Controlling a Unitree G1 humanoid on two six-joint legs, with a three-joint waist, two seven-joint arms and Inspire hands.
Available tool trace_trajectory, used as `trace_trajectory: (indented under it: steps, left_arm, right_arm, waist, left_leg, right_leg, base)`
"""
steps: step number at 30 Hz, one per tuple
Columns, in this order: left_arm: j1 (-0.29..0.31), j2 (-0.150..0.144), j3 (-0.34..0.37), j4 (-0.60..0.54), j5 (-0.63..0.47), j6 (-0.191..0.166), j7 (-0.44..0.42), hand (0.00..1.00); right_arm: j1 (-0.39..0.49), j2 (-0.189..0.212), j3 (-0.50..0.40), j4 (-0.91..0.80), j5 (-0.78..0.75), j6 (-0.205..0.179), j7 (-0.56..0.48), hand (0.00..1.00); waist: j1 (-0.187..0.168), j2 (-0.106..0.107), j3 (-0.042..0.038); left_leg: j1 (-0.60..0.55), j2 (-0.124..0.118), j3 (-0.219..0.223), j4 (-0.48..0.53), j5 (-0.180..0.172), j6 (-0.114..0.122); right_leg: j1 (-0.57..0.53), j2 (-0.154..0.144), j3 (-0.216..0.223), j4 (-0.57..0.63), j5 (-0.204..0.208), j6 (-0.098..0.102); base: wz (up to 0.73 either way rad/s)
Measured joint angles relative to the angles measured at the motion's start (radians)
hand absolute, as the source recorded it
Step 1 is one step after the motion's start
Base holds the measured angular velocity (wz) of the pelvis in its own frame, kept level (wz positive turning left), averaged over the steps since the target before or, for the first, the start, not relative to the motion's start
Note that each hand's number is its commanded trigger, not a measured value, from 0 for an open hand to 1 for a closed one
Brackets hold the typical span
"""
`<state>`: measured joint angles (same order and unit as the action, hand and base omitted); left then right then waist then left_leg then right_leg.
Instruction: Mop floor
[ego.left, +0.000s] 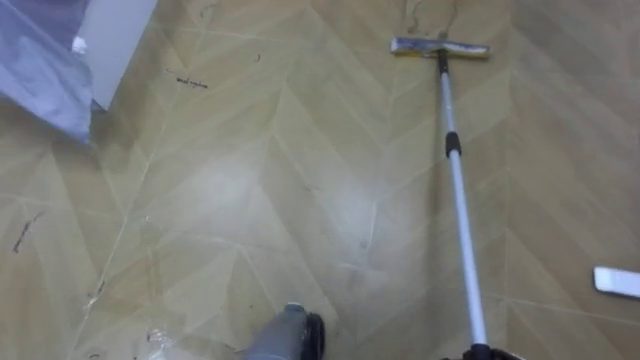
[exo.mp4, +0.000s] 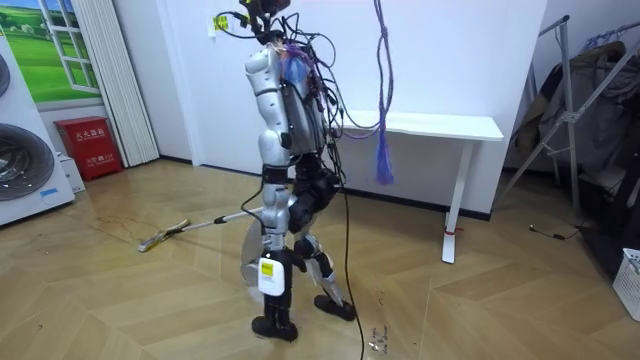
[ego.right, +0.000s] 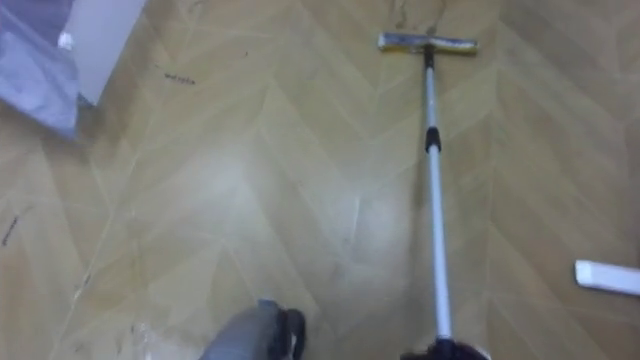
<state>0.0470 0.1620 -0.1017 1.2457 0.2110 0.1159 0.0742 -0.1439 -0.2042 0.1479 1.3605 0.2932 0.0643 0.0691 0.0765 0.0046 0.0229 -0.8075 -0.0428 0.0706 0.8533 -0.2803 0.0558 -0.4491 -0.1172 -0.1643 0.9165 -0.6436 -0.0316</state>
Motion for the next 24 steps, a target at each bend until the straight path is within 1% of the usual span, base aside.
trace_trajectory:
  steps: [1,2,3,4,5,6,7,8,9,10,11,12,13,14,15,16,17,18,19,20,21,22,23,24]
  left_arm:
    - [-0.002,-0.010,0.000,-0.012,0.001,0.000,0.000,0.00]
    - [-0.012,-0.020,0.000,-0.026,0.003,0.000,0.000,0.00]
    - [-0.016,-0.024,0.002,-0.034,0.010,-0.001,0.000,0.00]
    - [-0.021,-0.032,0.003,-0.063,0.039,-0.005,0.002,0.00]
    - [-0.020,-0.037,0.006,-0.093,0.057,-0.013,0.004,0.00]
    - [-0.020,-0.036,0.010,-0.111,0.067,-0.014,0.006,0.00]
    - [-0.019,-0.030,0.012,-0.136,0.067,-0.013,0.020,0.00]
    - [-0.018,-0.023,0.019,-0.153,0.064,-0.010,0.036,0.00]
    - [-0.018,-0.023,0.018,-0.164,0.063,-0.005,0.043,0.00]
    - [-0.017,-0.022,0.018,-0.174,0.063,0.003,0.053,0.00]
    - [-0.012,-0.025,0.016,-0.175,0.059,0.017,0.054,0.00]
    - [-0.006,-0.027,0.013,-0.174,0.057,0.026,0.053,0.00]
    - [0.007,-0.032,0.006,-0.173,0.055,0.040,0.053,0.00]
    - [0.012,-0.042,0.002,-0.167,0.054,0.048,0.053,0.00]
    - [0.014,-0.046,0.001,-0.168,0.053,0.051,0.053,0.00]
    - [0.012,-0.047,0.000,-0.166,0.040,0.051,0.054,0.00]
    - [0.006,-0.047,0.002,-0.166,0.017,0.052,0.057,0.00]
    - [0.006,-0.047,0.002,-0.165,0.015,0.052,0.064,0.00]
    - [0.005,-0.049,-0.001,-0.162,0.016,0.052,0.084,0.00]
    - [0.002,-0.049,-0.007,-0.162,0.016,0.051,0.094,0.00]
    - [-0.003,-0.048,-0.015,-0.165,0.016,0.051,0.095,0.00]
    - [-0.007,-0.039,-0.020,-0.175,0.016,0.049,0.096,0.00]
    - [-0.012,-0.027,-0.019,-0.176,0.016,0.049,0.102,0.00]
    - [-0.011,-0.022,-0.019,-0.177,0.016,0.049,0.110,0.00]
  right_arm:
    - [0.019,-0.017,0.003,-0.001,0.028,-0.009,0.019,1.00]
    - [0.025,-0.041,0.010,-0.001,0.039,-0.016,0.043,1.00]
    - [0.027,-0.055,0.010,0.001,0.041,-0.021,0.053,1.00]
    - [0.030,-0.089,0.015,0.015,0.021,-0.021,0.060,1.00]
    - [0.044,-0.124,0.027,0.044,0.002,-0.018,0.049,1.00]
    - [0.054,-0.136,0.030,0.052,-0.013,-0.015,0.037,1.00]
    - [0.082,-0.149,0.043,0.052,-0.033,-0.003,0.010,1.00]
    - [0.116,-0.145,0.061,0.052,-0.044,0.015,-0.012,1.00]
    - [0.139,-0.139,0.065,0.052,-0.049,0.025,-0.018,1.00]
    - [0.190,-0.119,0.065,0.051,-0.057,0.041,-0.033,1.00]
    - [0.229,-0.097,0.065,0.045,-0.060,0.064,-0.042,1.00]
    - [0.242,-0.087,0.065,0.043,-0.064,0.072,-0.043,1.00]
    - [0.254,-0.068,0.065,0.043,-0.078,0.084,-0.042,1.00]
    - [0.265,-0.058,0.061,0.040,-0.093,0.097,-0.044,1.00]
    - [0.262,-0.055,0.056,0.041,-0.103,0.107,-0.046,1.00]
    - [0.245,-0.052,0.054,0.041,-0.112,0.111,-0.053,1.00]
    - [0.208,-0.052,0.043,0.044,-0.139,0.112,-0.068,1.00]
    - [0.180,-0.052,0.035,0.048,-0.151,0.116,-0.079,1.00]
    - [0.111,-0.058,0.021,0.060,-0.183,0.129,-0.103,1.00]
    - [0.029,-0.070,0.015,0.069,-0.210,0.143,-0.128,1.00]
    - [-0.010,-0.079,0.015,0.068,-0.209,0.145,-0.141,1.00]
    - [-0.085,-0.082,0.020,0.066,-0.206,0.139,-0.162,1.00]
    - [-0.143,-0.085,0.027,0.060,-0.186,0.126,-0.175,1.00]
    - [-0.167,-0.088,0.027,0.050,-0.176,0.120,-0.177,1.00]
  waist:
    - [0.001,-0.003,0.0000]
    - [-0.005,-0.005,-0.0011]
    - [-0.013,-0.005,-0.0012]
    - [-0.030,0.002,-0.0049]
    - [-0.033,0.012,-0.0106]
    - [-0.033,0.024,-0.0137]
    - [-0.034,0.031,-0.0152]
    - [-0.043,0.035,-0.0149]
    - [-0.050,0.038,-0.0150]
    - [-0.051,0.039,-0.0155]
    - [-0.049,0.042,-0.0147]
    - [-0.055,0.044,-0.0141]
    - [-0.073,0.047,-0.0120]
    - [-0.077,0.056,-0.0141]
    - [-0.077,0.062,-0.0146]
    - [-0.076,0.064,-0.0128]
    - [-0.070,0.068,-0.0073]
    - [-0.066,0.066,-0.0072]
    - [-0.063,0.064,-0.0040]
    - [-0.058,0.055,0.0028]
    - [-0.048,0.055,0.0031]
    - [-0.029,0.047,0.0093]
    - [-0.003,0.030,0.0191]
    - [0.013,0.024,0.0225]
  left_leg:
    - [0.011,-0.009,0.020,-0.001,-0.007,0.021]
    - [0.020,-0.026,0.036,-0.002,-0.024,0.039]
    - [0.024,-0.037,0.044,-0.004,-0.029,0.050]
    - [0.034,-0.057,0.056,-0.004,-0.040,0.071]
    - [0.042,-0.071,0.052,-0.005,-0.058,0.082]
    - [0.048,-0.073,0.048,-0.008,-0.070,0.085]
    - [0.054,-0.071,0.040,-0.016,-0.084,0.083]
    - [0.061,-0.062,0.037,-0.033,-0.090,0.080]
    - [0.068,-0.057,0.036,-0.040,-0.094,0.081]
    - [0.090,-0.048,0.033,-0.059,-0.105,0.073]
    - [0.123,-0.030,0.033,-0.070,-0.127,0.061]
    - [0.140,-0.022,0.032,-0.073,-0.139,0.054]
    - [0.178,-0.010,0.026,-0.074,-0.169,0.040]
    - [0.211,0.002,0.015,-0.067,-0.200,0.019]
    - [0.220,0.012,0.010,-0.059,-0.215,0.008]
    - [0.225,0.025,0.008,-0.014,-0.232,-0.012]
    - [0.203,0.047,0.008,0.085,-0.223,-0.028]
    - [0.191,0.055,0.007,0.140,-0.207,-0.044]
    - [0.169,0.066,-0.001,0.235,-0.161,-0.056]
    - [0.145,0.067,-0.001,0.279,-0.144,-0.059]
    - [0.121,0.066,0.001,0.286,-0.146,-0.061]
    - [0.061,0.065,0.004,0.276,-0.147,-0.061]
    - [0.012,0.061,0.009,0.219,-0.146,-0.062]
    - [-0.012,0.060,0.008,0.172,-0.144,-0.061]
  right_leg:
    - [0.004,-0.014,0.017,0.001,-0.001,0.009]
    - [-0.008,-0.026,0.036,0.039,0.009,0.027]
    - [-0.021,-0.040,0.047,0.065,0.019,0.038]
    - [-0.051,-0.055,0.076,0.133,0.050,0.058]
    - [-0.084,-0.055,0.103,0.196,0.103,0.065]
    - [-0.104,-0.052,0.117,0.230,0.132,0.062]
    - [-0.159,-0.035,0.142,0.262,0.151,0.061]
    - [-0.238,-0.019,0.151,0.259,0.151,0.061]
    - [-0.276,-0.012,0.148,0.244,0.150,0.060]
    - [-0.350,0.003,0.145,0.183,0.155,0.054]
    - [-0.403,0.015,0.128,0.081,0.179,0.036]
    - [-0.418,0.019,0.118,0.023,0.201,0.027]
    - [-0.431,0.019,0.096,-0.081,0.280,0.015]
    - [-0.419,0.020,0.072,-0.112,0.344,-0.004]
    - [-0.404,0.022,0.057,-0.112,0.352,-0.011]
    - [-0.389,0.023,0.036,-0.093,0.358,-0.022]
    - [-0.373,0.035,0.022,-0.062,0.333,-0.054]
    - [-0.364,0.038,0.018,-0.045,0.316,-0.061]
    - [-0.342,0.049,0.020,-0.022,0.279,-0.066]
    - [-0.326,0.052,0.025,-0.007,0.250,-0.071]
    - [-0.322,0.054,0.027,-0.005,0.240,-0.071]
    - [-0.311,0.057,0.032,0.000,0.224,-0.074]
    - [-0.295,0.062,0.042,0.003,0.205,-0.075]
    - [-0.282,0.064,0.043,0.002,0.195,-0.076]
  base:
    - [-0.04]
    - [-0.05]
    - [0.15]
    - [0.31]
    - [0.24]
    - [0.00]
    - [-0.20]
    - [-0.16]
    - [-0.07]
    - [-0.14]
    - [-0.24]
    - [-0.29]
    - [-0.20]
    - [-0.17]
    - [-0.17]
    - [-0.20]
    - [-0.23]
    - [-0.22]
    - [-0.14]
    - [-0.08]
    - [-0.06]
    - [-0.16]
    - [-0.19]
    - [-0.08]
